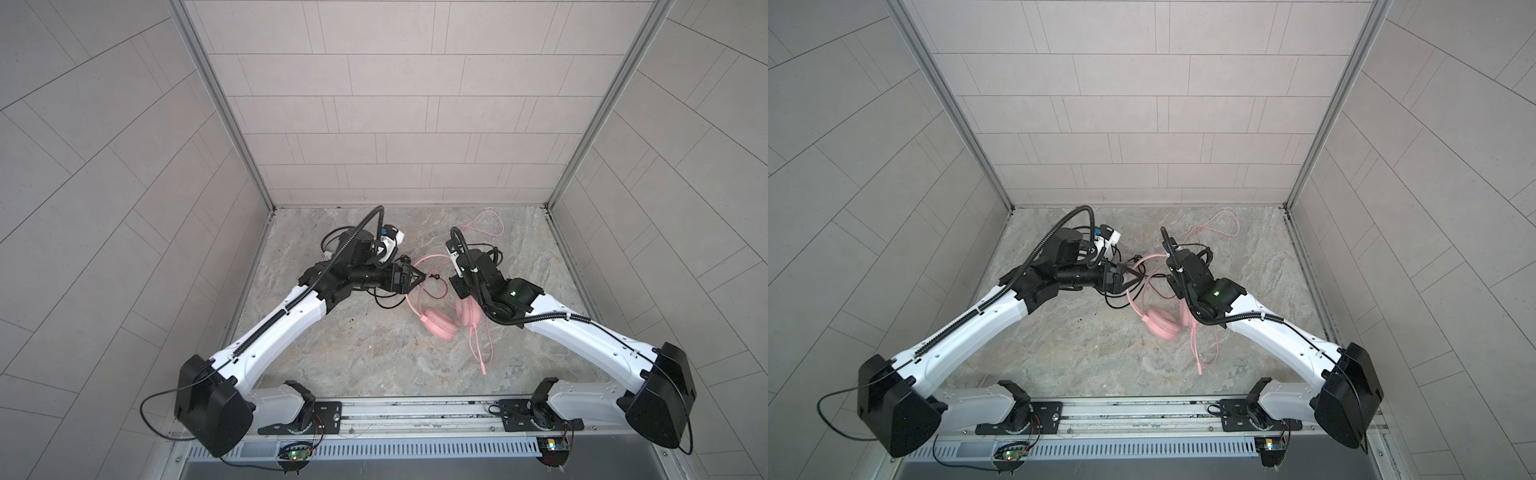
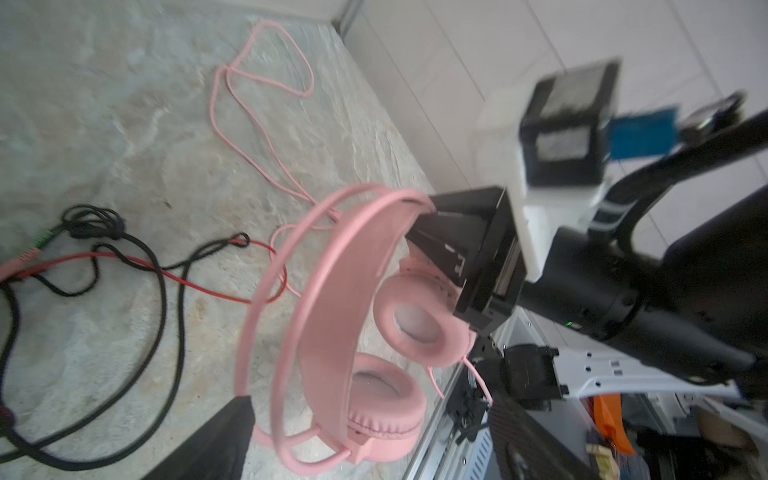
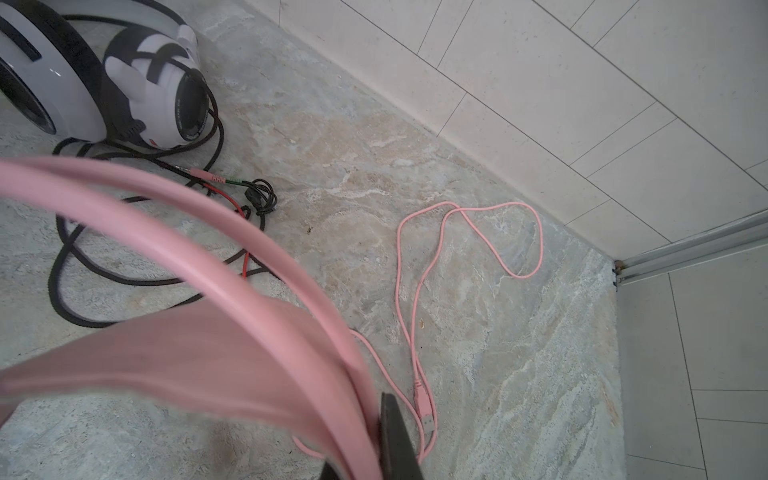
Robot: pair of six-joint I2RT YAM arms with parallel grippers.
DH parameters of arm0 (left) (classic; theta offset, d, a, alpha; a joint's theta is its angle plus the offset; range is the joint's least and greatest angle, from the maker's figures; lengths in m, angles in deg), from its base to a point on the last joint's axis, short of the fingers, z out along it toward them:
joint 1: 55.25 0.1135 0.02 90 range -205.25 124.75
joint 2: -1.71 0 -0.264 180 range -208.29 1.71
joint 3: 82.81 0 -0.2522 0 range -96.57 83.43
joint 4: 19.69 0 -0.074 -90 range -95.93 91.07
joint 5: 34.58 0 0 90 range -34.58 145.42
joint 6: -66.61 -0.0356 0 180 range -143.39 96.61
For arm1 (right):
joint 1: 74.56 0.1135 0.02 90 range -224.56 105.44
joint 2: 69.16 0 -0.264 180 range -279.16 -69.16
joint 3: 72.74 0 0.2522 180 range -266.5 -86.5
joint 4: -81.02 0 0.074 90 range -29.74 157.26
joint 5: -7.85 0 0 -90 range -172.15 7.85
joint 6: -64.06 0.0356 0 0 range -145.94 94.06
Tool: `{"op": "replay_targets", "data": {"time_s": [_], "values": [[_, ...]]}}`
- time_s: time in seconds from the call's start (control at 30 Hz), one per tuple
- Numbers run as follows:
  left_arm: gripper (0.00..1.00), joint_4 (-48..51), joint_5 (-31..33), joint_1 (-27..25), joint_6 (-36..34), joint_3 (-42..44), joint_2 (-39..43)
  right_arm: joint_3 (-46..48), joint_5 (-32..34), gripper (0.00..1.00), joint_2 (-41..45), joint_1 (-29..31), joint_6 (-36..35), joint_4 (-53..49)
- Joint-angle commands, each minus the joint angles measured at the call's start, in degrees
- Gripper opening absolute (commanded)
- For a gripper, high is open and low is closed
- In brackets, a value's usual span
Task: Wrap the headphones
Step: 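Carry the pink headset toward the left gripper while the left gripper reaches to it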
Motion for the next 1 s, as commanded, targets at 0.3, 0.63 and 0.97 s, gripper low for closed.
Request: {"op": "replay_targets", "data": {"time_s": [0.3,0.63,0.97], "values": [[0.97,8.72,30.24,-6.53,-10.91,-3.55,-2.64,-5.92,-4.16,0.02,-1.67,2.89,-2.97,-1.06],[0.98,6.38,49.13,-9.75,-9.50,0.80,2.18,-11.20,-11.50,0.02,-4.84,4.98,-2.36,-7.85],[0.99,-0.10,40.57,-9.66,-8.80,8.15,15.97,-13.48,-7.58,0.02,-9.35,4.82,1.21,-10.33]]}}
